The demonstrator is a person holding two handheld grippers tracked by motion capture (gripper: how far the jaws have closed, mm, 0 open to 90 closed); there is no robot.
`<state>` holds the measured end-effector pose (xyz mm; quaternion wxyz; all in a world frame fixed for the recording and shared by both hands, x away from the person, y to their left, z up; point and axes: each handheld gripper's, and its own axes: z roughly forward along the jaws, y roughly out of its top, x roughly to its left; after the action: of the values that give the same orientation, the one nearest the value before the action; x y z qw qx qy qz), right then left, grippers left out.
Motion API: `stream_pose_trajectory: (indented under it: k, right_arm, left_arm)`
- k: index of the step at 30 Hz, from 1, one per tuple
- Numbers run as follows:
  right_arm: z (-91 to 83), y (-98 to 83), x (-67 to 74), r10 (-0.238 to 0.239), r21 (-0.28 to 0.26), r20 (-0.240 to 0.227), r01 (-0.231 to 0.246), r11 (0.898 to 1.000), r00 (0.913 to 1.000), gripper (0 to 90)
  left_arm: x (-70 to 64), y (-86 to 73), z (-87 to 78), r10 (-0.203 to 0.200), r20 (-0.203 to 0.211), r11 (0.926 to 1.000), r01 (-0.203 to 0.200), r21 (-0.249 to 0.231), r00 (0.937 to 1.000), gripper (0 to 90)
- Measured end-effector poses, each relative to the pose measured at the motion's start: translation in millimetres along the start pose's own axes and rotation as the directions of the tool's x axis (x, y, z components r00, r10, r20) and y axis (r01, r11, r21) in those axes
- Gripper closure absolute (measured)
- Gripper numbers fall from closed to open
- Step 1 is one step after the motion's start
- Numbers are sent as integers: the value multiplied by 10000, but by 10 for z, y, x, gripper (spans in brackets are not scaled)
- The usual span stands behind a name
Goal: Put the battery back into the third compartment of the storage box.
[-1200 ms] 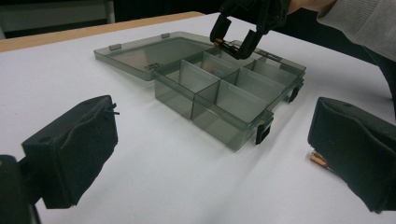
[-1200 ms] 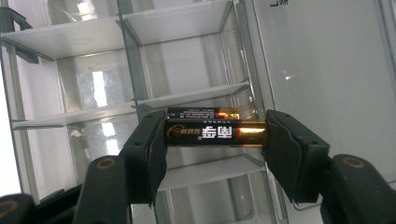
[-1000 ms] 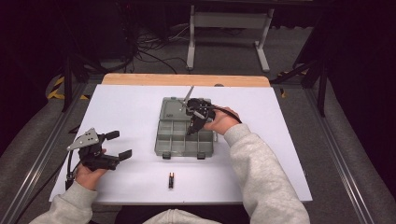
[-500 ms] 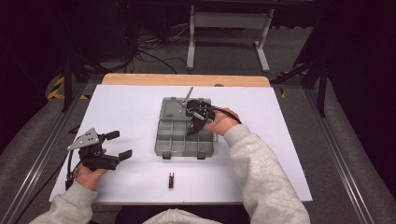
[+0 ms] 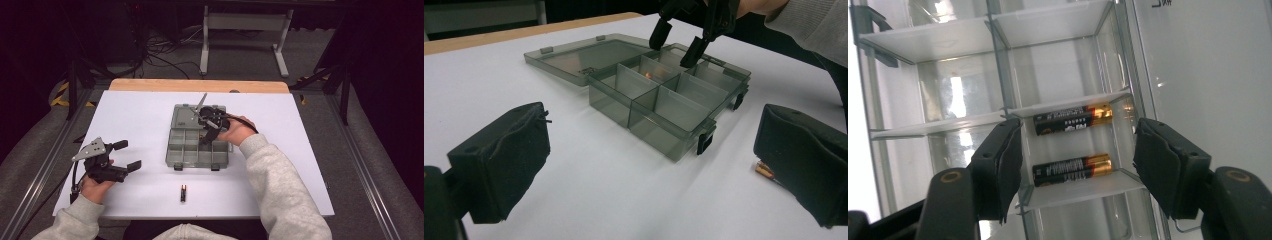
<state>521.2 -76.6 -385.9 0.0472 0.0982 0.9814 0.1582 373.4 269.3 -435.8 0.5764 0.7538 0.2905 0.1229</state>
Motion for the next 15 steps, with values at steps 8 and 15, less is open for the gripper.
stream_pose_trajectory:
  k: [8, 15]
  right_arm:
    - [-136, 83, 194, -94, -469, 270, 107, 9988, 9996, 234]
    - [-259, 154, 429, -240, -779, 327, 265, 9966, 9992, 159]
  left_arm:
    - [-1, 2, -4, -18, -4, 10000, 18, 3, 10000, 20]
    - [-1, 3, -7, 2, -9, 10000, -2, 5, 10000, 20]
